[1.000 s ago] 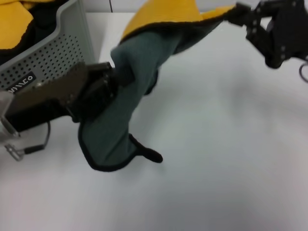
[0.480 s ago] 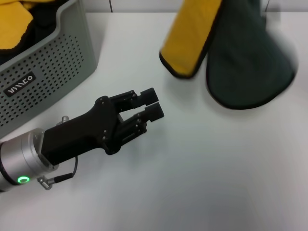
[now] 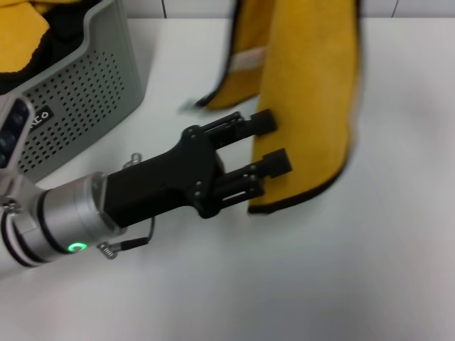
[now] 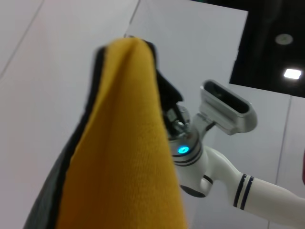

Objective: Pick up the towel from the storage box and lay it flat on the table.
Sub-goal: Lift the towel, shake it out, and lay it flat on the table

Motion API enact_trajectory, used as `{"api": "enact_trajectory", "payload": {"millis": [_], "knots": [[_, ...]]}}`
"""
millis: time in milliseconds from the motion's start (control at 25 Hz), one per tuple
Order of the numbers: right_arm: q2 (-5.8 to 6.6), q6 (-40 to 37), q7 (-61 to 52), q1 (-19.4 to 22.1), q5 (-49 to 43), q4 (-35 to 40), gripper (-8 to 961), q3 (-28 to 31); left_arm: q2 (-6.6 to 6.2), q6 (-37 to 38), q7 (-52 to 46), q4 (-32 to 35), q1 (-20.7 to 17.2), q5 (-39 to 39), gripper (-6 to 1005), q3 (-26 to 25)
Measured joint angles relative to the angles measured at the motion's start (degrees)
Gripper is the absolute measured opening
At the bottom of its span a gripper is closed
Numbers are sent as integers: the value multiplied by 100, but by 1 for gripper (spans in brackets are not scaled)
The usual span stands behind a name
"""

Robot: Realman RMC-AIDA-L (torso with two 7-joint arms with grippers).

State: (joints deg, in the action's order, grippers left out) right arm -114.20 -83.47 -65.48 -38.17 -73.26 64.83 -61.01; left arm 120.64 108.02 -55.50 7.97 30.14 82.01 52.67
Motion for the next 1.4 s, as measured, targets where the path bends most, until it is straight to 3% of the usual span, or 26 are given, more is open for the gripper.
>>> {"api": "enact_trajectory", "payload": {"millis": [160, 640, 920, 1200, 1400], "knots": [[-141, 410, 87, -41, -179, 43, 11, -124, 9, 1, 236, -136, 140, -33, 651, 49], [-177, 1066, 216, -181, 89, 50, 10, -438, 13, 0, 254, -161, 92, -46, 649, 44], [-194, 1419, 228, -182, 1167, -68, 11, -490, 12, -47, 263, -170, 206, -47, 647, 36], [-198, 1819, 1287, -237, 2837, -379, 11, -1290, 12, -308, 266, -525, 573, -82, 645, 17], [-199, 1818, 1769, -285, 3446, -413, 11, -1854, 13, -564, 282, -822, 778, -699, 644, 6]]}}
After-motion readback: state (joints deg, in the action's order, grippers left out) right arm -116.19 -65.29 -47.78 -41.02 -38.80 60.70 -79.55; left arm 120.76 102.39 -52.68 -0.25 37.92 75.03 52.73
